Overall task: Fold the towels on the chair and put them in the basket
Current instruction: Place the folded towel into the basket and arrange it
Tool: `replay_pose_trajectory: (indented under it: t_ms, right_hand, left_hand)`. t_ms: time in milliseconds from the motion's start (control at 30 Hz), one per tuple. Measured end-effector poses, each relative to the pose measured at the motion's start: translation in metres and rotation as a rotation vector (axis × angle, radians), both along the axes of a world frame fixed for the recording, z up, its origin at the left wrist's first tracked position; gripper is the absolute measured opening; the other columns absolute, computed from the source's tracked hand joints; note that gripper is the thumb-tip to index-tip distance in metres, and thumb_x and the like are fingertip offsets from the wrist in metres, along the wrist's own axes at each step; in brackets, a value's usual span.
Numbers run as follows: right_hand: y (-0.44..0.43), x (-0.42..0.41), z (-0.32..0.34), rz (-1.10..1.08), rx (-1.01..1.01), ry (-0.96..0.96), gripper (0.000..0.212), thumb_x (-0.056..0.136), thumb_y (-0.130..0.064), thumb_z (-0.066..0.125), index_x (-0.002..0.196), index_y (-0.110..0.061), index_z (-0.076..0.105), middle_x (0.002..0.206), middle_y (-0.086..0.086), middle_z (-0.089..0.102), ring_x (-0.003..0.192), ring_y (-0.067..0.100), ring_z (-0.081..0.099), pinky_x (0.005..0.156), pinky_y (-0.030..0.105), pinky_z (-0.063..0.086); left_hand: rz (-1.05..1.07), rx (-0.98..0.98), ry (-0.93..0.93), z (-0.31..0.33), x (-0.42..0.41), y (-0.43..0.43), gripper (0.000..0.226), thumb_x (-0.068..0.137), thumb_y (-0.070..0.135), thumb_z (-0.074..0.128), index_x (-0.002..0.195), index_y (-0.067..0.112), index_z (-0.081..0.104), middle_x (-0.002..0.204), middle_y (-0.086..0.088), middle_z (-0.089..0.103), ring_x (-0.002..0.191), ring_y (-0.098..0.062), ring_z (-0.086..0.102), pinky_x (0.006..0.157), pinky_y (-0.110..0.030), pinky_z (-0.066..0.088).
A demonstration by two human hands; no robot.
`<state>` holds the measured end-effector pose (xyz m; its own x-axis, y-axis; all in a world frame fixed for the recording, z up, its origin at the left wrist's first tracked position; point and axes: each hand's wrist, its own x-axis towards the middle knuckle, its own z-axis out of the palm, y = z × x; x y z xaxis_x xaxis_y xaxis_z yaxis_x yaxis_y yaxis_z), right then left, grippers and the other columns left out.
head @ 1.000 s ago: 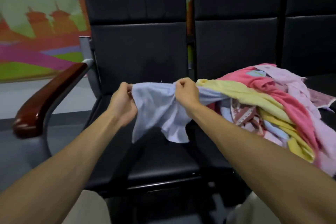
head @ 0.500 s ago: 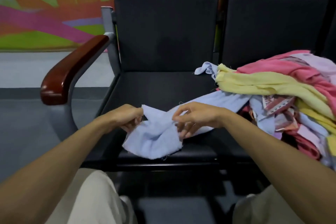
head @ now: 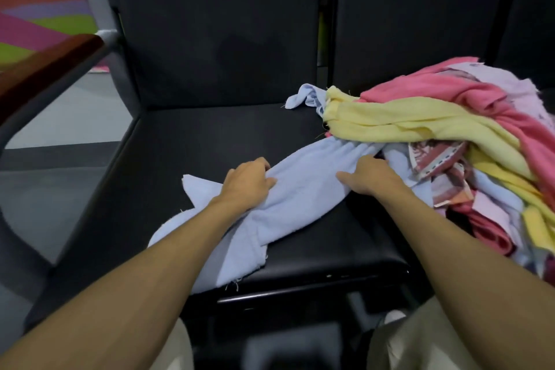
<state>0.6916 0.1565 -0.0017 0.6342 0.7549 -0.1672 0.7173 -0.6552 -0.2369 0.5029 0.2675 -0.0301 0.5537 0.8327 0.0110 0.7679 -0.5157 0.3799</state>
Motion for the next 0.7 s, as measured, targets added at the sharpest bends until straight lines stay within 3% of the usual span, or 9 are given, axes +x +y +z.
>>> replay_pose_trajectory:
  t_ms: [100, 167, 267, 333, 400, 500, 600, 700]
  right_hand:
    - [0.016, -0.015, 0.007, 0.072, 0.109, 0.038, 0.038, 0.1, -0.021, 0.043, 0.128, 0.004, 0.05, 0.129, 0.023, 0.057, 0.118, 0.035, 0.054, 0.088, 0.033, 0.041]
    - [0.024, -0.034, 0.015, 0.138, 0.218, 0.16, 0.037, 0.102, -0.025, 0.039, 0.126, 0.001, 0.049, 0.131, 0.019, 0.055, 0.118, 0.032, 0.052, 0.084, 0.031, 0.038]
    - [0.035, -0.072, 0.021, 0.159, 0.395, 0.65, 0.022, 0.102, -0.026, 0.036, 0.114, -0.015, 0.051, 0.113, 0.0, 0.052, 0.105, 0.02, 0.048, 0.083, 0.033, 0.036]
    - [0.042, -0.092, 0.025, 0.014, 0.551, 1.049, 0.011, 0.097, -0.023, 0.042, 0.094, -0.024, 0.052, 0.09, 0.0, 0.052, 0.085, 0.017, 0.05, 0.074, 0.033, 0.041]
    - [0.046, -0.099, 0.026, -0.137, 0.653, 1.222, 0.018, 0.093, -0.025, 0.047, 0.1, -0.015, 0.06, 0.094, 0.009, 0.063, 0.085, 0.022, 0.06, 0.078, 0.033, 0.048]
    - [0.041, -0.096, 0.028, -0.153, 0.68, 1.272, 0.03, 0.091, -0.014, 0.055, 0.115, 0.001, 0.064, 0.114, 0.018, 0.068, 0.108, 0.031, 0.064, 0.097, 0.044, 0.048]
    - [0.027, -0.076, 0.031, -0.107, 0.641, 1.34, 0.026, 0.087, -0.001, 0.064, 0.112, 0.005, 0.064, 0.111, 0.018, 0.069, 0.103, 0.029, 0.067, 0.089, 0.04, 0.053]
    - [0.014, -0.058, 0.029, -0.077, 0.628, 1.292, 0.046, 0.077, 0.009, 0.069, 0.122, 0.004, 0.06, 0.115, 0.017, 0.069, 0.102, 0.028, 0.067, 0.083, 0.036, 0.054]
  left_hand:
    - [0.086, -0.092, -0.14, 0.008, -0.004, 0.002, 0.025, 0.098, 0.022, 0.042, 0.105, 0.005, 0.058, 0.105, -0.013, 0.063, 0.1, -0.033, 0.057, 0.083, -0.037, 0.045]
    - [0.171, -0.119, -0.319, 0.024, -0.019, 0.006, 0.027, 0.1, 0.02, 0.036, 0.096, 0.001, 0.055, 0.098, -0.01, 0.059, 0.09, -0.028, 0.055, 0.073, -0.034, 0.041]
    - [0.396, -0.214, -0.707, 0.043, -0.059, 0.019, 0.032, 0.091, 0.022, 0.036, 0.093, -0.001, 0.059, 0.093, -0.008, 0.061, 0.084, -0.021, 0.052, 0.071, -0.032, 0.039]
    - [0.557, -0.37, -0.965, 0.049, -0.086, 0.021, 0.035, 0.085, 0.025, 0.039, 0.096, 0.006, 0.066, 0.096, -0.01, 0.067, 0.086, -0.023, 0.056, 0.076, -0.036, 0.046]
    - [0.672, -0.489, -1.083, 0.051, -0.107, 0.016, 0.03, 0.093, 0.023, 0.04, 0.099, 0.008, 0.065, 0.093, -0.01, 0.066, 0.084, -0.023, 0.059, 0.074, -0.034, 0.048]
    - [0.743, -0.659, -1.213, 0.055, -0.126, 0.007, 0.023, 0.094, 0.016, 0.04, 0.085, 0.009, 0.06, 0.087, -0.008, 0.066, 0.078, -0.022, 0.061, 0.069, -0.032, 0.051]
    - [0.693, -0.709, -1.274, 0.059, -0.143, 0.005, 0.022, 0.094, 0.017, 0.042, 0.087, 0.008, 0.06, 0.102, -0.013, 0.066, 0.089, -0.026, 0.062, 0.081, -0.036, 0.051]
    - [0.647, -0.683, -1.295, 0.063, -0.155, -0.001, 0.025, 0.098, 0.025, 0.047, 0.099, 0.007, 0.063, 0.102, -0.012, 0.069, 0.089, -0.024, 0.066, 0.076, -0.035, 0.055]
